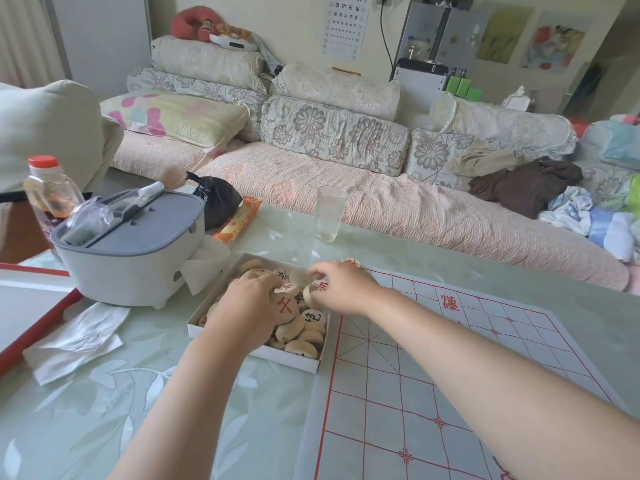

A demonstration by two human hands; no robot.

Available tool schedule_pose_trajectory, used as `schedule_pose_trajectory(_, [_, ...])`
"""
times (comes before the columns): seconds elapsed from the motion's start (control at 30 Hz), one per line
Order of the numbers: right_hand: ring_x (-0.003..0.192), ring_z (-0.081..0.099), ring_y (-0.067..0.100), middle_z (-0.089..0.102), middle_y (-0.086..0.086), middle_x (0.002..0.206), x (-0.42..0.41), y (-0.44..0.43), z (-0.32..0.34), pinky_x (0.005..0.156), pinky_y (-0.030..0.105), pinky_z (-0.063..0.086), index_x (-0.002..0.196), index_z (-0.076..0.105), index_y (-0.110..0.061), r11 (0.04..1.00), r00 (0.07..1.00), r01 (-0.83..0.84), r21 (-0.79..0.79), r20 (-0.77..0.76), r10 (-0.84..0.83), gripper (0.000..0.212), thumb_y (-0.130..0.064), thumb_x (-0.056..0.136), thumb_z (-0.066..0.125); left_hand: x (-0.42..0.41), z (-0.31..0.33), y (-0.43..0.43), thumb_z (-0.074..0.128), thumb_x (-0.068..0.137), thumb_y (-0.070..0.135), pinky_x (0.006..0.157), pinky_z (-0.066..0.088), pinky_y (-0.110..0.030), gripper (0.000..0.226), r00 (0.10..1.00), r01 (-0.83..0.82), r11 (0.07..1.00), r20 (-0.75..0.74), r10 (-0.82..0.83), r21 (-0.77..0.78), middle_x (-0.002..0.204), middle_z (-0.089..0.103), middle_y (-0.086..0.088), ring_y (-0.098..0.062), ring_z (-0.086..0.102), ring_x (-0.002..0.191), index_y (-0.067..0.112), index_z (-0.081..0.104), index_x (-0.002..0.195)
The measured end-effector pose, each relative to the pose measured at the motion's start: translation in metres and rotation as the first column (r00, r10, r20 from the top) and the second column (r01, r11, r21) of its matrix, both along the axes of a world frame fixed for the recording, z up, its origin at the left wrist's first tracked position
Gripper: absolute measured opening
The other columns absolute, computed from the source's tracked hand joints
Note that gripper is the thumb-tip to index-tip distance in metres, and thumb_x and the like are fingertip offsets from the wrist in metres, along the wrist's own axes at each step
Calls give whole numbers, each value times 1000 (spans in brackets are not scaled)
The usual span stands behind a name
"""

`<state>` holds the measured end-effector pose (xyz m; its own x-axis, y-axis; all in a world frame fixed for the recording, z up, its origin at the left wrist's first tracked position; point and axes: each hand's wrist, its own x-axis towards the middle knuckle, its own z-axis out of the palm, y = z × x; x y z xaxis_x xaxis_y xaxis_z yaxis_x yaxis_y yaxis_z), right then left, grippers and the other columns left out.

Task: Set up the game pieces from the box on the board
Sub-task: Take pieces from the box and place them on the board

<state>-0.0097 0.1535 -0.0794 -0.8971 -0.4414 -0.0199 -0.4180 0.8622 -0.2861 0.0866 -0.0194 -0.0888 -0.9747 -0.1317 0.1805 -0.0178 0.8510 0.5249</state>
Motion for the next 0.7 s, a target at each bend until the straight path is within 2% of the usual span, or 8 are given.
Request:
schedule_pose_trajectory(0.07, [124, 54, 18, 57, -8, 137, 4, -8, 1, 98, 34, 46, 138, 50, -38, 995, 1000, 5, 96, -8, -5, 52, -44, 87, 55, 3, 1, 0, 49, 97, 27, 98, 42, -36, 33, 1000, 21, 1000, 2, -21, -4, 132, 50, -2, -26, 47, 118, 28, 59, 128])
schedule_pose_trajectory(0.13, [125, 53, 21, 56, -4, 138, 5, -14, 0, 98, 36, 47, 140, 50, -35, 986, 1000, 7, 167, -21, -3, 56, -45, 86, 59, 7, 2, 0, 53, 94, 30, 100, 39, -33, 33, 999, 40, 999, 17, -40, -18, 134, 47, -1, -26, 44, 120, 27, 60, 127])
schedule_pose_trajectory(0.23, [126, 52, 24, 53, 2, 141, 5, -19, 0, 99, 37, 47, 141, 50, -28, 983, 1000, 5, 182, -4, -4, 61, -42, 84, 66, 11, 4, -1, 55, 93, 28, 97, 37, -31, 33, 999, 38, 998, 9, -37, -51, 132, 46, -1, -26, 42, 120, 25, 60, 126])
schedule_pose_trajectory(0.37, [120, 55, 19, 56, -2, 135, 8, -16, 1, 91, 33, 45, 139, 50, -25, 999, 995, 15, 36, -98, -11, 66, -45, 80, 74, 12, 6, -2, 55, 91, 29, 91, 45, -36, 27, 1000, 17, 999, -18, -18, -30, 120, 49, 0, -21, 44, 111, 26, 60, 118])
schedule_pose_trajectory(0.47, [114, 55, 15, 57, -5, 129, 13, -2, 7, 88, 27, 42, 133, 52, -23, 981, 992, 36, -190, -111, -58, 57, -36, 83, 76, 11, 6, -1, 56, 88, 30, 88, 48, -36, 23, 1000, 18, 1000, -19, -18, -9, 112, 52, 3, -20, 48, 106, 24, 61, 110])
schedule_pose_trajectory(0.53, [107, 56, 13, 59, -5, 122, 16, 13, 8, 85, 25, 41, 125, 56, -21, 955, 985, 69, -288, -132, -111, 49, -33, 82, 76, 10, 6, 1, 58, 87, 31, 85, 48, -33, 21, 999, 13, 1000, -32, -13, 6, 108, 53, 3, -20, 50, 102, 24, 61, 107])
schedule_pose_trajectory(0.63, [104, 55, 12, 57, -6, 116, 23, 38, 3, 84, 20, 38, 116, 62, -21, 937, 974, 118, -328, -146, -173, 36, -29, 84, 74, 10, 8, 4, 59, 88, 32, 81, 49, -33, 22, 999, -1, 1000, -38, 2, 28, 105, 56, 2, -18, 53, 95, 22, 60, 107])
schedule_pose_trajectory(0.7, [105, 55, 11, 49, -8, 116, 30, 53, -4, 86, 18, 35, 115, 63, -24, 935, 978, 151, -322, -86, -188, 31, -27, 86, 71, 12, 11, 8, 58, 89, 29, 77, 50, -33, 20, 998, -16, 999, -57, 18, 40, 102, 59, 3, -17, 54, 91, 21, 59, 107])
